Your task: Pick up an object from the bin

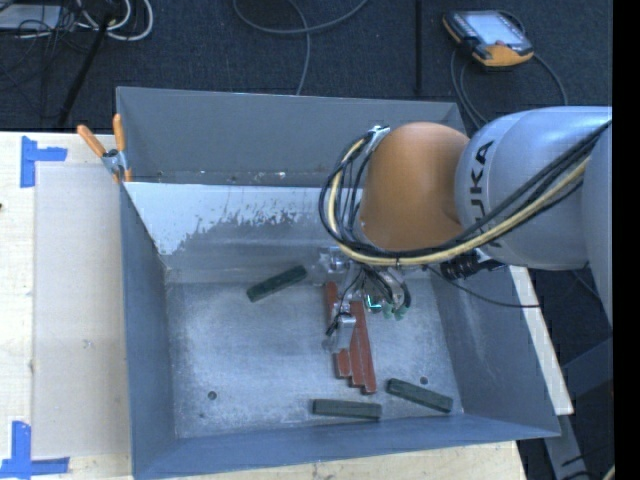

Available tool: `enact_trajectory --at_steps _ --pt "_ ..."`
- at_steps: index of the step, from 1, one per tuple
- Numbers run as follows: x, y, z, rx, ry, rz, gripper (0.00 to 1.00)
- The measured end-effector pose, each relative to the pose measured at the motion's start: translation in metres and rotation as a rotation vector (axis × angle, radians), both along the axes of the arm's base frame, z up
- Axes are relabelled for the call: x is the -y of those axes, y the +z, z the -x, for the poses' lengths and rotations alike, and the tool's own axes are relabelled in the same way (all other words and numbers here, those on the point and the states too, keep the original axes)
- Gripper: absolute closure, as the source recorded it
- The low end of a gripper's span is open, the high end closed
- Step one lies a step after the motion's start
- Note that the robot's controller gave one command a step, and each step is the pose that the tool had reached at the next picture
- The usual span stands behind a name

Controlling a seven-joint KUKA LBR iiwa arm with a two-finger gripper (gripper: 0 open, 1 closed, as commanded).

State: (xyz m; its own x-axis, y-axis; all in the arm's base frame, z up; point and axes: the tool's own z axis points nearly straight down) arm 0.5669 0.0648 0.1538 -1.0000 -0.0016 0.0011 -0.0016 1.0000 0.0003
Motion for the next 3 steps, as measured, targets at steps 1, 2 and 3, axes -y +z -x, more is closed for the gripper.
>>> enact_trajectory --at_steps 1,2,3 --pt "0.041 -0.016 0.032 0.003 0.035 -0.002 0.00" --pt "0.093 -0.067 0.020 0.006 0.172 0.001 0.00" --pt "0.093 -0.083 0.036 0.004 0.111 0.003 0.00"
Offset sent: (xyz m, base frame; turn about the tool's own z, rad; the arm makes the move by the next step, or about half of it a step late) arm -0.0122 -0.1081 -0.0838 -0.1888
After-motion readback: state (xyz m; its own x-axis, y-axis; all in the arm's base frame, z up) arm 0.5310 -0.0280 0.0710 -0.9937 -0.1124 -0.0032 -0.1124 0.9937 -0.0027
